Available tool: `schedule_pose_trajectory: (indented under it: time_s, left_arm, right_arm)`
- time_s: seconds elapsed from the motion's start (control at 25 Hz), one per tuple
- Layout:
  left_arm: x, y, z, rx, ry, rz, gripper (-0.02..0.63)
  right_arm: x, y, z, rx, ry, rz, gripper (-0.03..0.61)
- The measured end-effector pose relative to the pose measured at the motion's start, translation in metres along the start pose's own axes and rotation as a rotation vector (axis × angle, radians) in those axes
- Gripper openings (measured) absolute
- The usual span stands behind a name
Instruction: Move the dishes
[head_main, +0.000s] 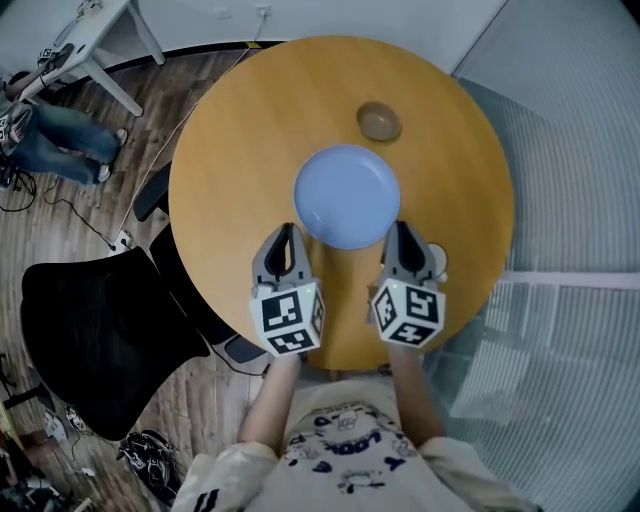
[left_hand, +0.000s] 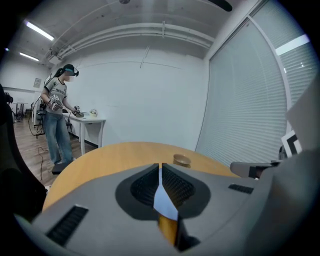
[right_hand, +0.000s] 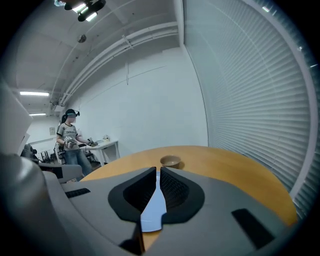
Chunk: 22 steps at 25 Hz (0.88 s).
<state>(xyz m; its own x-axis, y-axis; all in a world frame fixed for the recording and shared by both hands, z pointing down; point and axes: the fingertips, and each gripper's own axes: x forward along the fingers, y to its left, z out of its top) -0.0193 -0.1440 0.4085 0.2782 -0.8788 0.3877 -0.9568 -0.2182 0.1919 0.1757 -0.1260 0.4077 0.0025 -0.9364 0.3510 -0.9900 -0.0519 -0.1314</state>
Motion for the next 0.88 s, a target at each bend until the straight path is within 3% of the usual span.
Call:
schedule_pose_trajectory:
  time_s: [0.4, 0.56, 0.88]
  left_arm:
    - [0.032, 0.016, -0.050, -0.067, 0.133, 0.056, 0.005]
    - [0.042, 0.027, -0.064, -0.077, 0.162, 0.082, 0.005]
    - [0.068, 0.036, -0.080, -0.084, 0.221, 0.100, 0.051]
  right_arm:
    - [0.037, -0.021, -0.036, 0.001, 0.076, -0.106, 0.013]
    - [0.045, -0.026, -0.056, 0.019, 0.124, -0.115, 0.109]
    - [0.067, -0.042, -0.078, 0.055, 0.195, -0.162, 0.121]
